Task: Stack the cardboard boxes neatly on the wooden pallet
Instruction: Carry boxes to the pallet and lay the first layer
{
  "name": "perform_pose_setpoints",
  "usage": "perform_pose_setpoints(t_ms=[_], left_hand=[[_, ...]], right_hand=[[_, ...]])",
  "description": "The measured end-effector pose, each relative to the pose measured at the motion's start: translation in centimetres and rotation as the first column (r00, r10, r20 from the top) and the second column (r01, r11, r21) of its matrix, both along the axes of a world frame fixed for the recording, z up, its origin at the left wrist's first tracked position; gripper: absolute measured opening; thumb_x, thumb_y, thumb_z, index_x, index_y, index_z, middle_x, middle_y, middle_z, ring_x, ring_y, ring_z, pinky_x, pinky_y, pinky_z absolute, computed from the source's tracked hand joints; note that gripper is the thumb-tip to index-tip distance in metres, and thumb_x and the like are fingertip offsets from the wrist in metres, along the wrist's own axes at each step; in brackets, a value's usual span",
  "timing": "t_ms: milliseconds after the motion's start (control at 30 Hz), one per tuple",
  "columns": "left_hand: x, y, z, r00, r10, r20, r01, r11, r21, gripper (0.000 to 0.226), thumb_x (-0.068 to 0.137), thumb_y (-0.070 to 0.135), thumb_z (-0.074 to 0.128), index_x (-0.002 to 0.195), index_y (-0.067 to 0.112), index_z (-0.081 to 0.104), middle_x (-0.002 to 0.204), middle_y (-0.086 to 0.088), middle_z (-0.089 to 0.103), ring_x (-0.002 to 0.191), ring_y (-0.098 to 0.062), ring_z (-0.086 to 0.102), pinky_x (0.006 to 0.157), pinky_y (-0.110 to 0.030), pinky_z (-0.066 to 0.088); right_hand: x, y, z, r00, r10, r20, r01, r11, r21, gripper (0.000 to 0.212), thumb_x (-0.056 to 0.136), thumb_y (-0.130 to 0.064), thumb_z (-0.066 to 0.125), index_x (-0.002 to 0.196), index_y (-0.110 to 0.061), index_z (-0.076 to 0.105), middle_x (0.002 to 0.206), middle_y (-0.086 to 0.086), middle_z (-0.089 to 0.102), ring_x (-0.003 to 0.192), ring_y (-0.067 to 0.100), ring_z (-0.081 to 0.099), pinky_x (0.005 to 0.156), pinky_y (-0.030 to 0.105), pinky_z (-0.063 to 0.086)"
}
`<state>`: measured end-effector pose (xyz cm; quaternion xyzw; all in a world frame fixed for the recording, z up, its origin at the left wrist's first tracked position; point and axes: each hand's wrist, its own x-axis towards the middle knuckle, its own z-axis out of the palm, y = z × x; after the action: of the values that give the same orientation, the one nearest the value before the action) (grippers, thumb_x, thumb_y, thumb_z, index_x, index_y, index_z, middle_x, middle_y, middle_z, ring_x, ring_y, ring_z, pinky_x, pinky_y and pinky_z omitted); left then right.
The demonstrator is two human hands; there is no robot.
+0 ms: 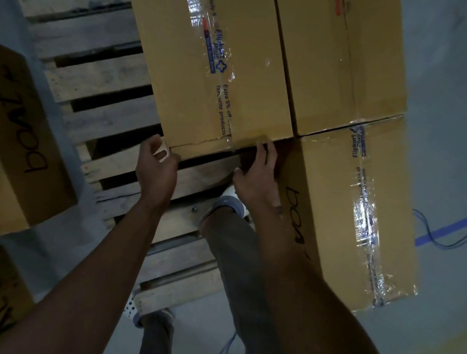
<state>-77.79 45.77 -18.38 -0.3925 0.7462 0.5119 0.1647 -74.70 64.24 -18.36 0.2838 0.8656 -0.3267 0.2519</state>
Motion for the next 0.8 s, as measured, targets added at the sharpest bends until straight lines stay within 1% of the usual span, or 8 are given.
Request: perform_pose_setpoints(t_ms=[67,133,233,300,433,567,667,800], left_hand=[[-1.0,0.0,-0.1,0.992,0.090,0.083,-0.096,0.993,0.066,0.063,0.092,0.005,0.064,0.151,0.019,0.046,0.150,0.001,0.052,0.129,-0.015,0.052,0.098,-0.024,0.041],[-1.5,-0.3,-0.2,0.991,0.028,0.130,-0.047,0.988,0.147,0.069,0.092,0.005,0.062,0.156,0.022,0.040,0.157,0.002,0.046,0.138,-0.019,0.047,0.103,-0.028,0.041],[-1.3,-0.3,-0.4,0.984,-0.136,0.114,0.108,0.968,0.225,0.066,0.088,0.006,0.063,0.149,0.029,0.050,0.144,0.009,0.058,0.119,-0.013,0.061,0.106,-0.041,0.051],[-1.0,0.1,-0.2,0.980,-0.178,0.093,0.154,0.963,0.221,0.067,0.087,0.007,0.066,0.149,0.029,0.050,0.137,0.014,0.060,0.109,-0.006,0.064,0.102,-0.042,0.054],[-0.7,1.0,0.4,0.977,-0.189,0.103,0.169,0.968,0.184,0.080,0.078,0.015,0.063,0.155,0.026,0.042,0.143,0.011,0.058,0.113,-0.012,0.064,0.103,-0.045,0.054],[-0.6,1.0,0.4,0.974,-0.190,0.124,0.170,0.973,0.157,0.077,0.083,0.007,0.063,0.156,0.019,0.041,0.150,0.006,0.052,0.115,-0.017,0.062,0.104,-0.046,0.053],[-0.8,0.7,0.4,0.962,-0.224,0.157,0.203,0.969,0.142,0.079,0.084,0.007,0.064,0.158,0.016,0.037,0.153,0.006,0.048,0.117,-0.018,0.061,0.104,-0.048,0.052],[-1.4,0.7,0.7,0.956,-0.238,0.169,0.216,0.967,0.138,0.069,0.083,0.009,0.063,0.149,0.015,0.048,0.127,0.013,0.051,0.115,-0.019,0.058,0.103,-0.042,0.052]], right_hand=[[0.4,-0.6,0.0,0.998,0.054,-0.016,-0.054,0.998,0.039,0.082,0.095,-0.021,0.060,0.162,-0.018,0.013,0.167,-0.012,-0.002,0.136,0.026,0.046,0.099,0.045,0.053],[0.3,-0.5,0.0,0.994,0.107,-0.031,-0.105,0.993,0.053,0.084,0.095,-0.019,0.058,0.163,-0.021,0.009,0.168,-0.015,-0.005,0.137,0.026,0.045,0.094,0.045,0.055],[-0.2,0.6,-0.1,0.988,0.149,0.029,-0.150,0.989,0.017,0.087,0.096,-0.019,0.058,0.163,-0.027,0.002,0.168,-0.018,-0.014,0.138,0.027,0.045,0.093,0.042,0.053],[-0.5,1.4,-0.2,0.982,0.168,0.093,-0.169,0.986,0.003,0.092,0.096,-0.022,0.060,0.163,-0.028,-0.003,0.167,-0.017,-0.020,0.129,0.030,0.054,0.087,0.038,0.049],[-1.0,2.0,0.0,0.951,0.226,0.209,-0.238,0.971,0.031,0.099,0.095,-0.026,0.062,0.162,-0.028,-0.012,0.166,-0.014,-0.027,0.100,0.032,0.064,0.072,0.034,0.041],[-1.4,1.7,0.6,0.934,0.238,0.266,-0.261,0.964,0.052,0.104,0.092,-0.027,0.064,0.162,-0.027,-0.013,0.165,-0.013,-0.028,0.090,0.028,0.057,0.072,0.033,0.039],[-1.6,1.3,0.9,0.927,0.247,0.283,-0.273,0.961,0.055,0.104,0.092,-0.030,0.064,0.162,-0.025,-0.012,0.166,-0.011,-0.027,0.096,0.028,0.059,0.074,0.032,0.039],[-1.9,1.6,0.8,0.924,0.258,0.283,-0.291,0.953,0.080,0.101,0.094,-0.035,0.063,0.162,-0.024,-0.009,0.168,-0.010,-0.022,0.116,0.032,0.060,0.079,0.032,0.037]])
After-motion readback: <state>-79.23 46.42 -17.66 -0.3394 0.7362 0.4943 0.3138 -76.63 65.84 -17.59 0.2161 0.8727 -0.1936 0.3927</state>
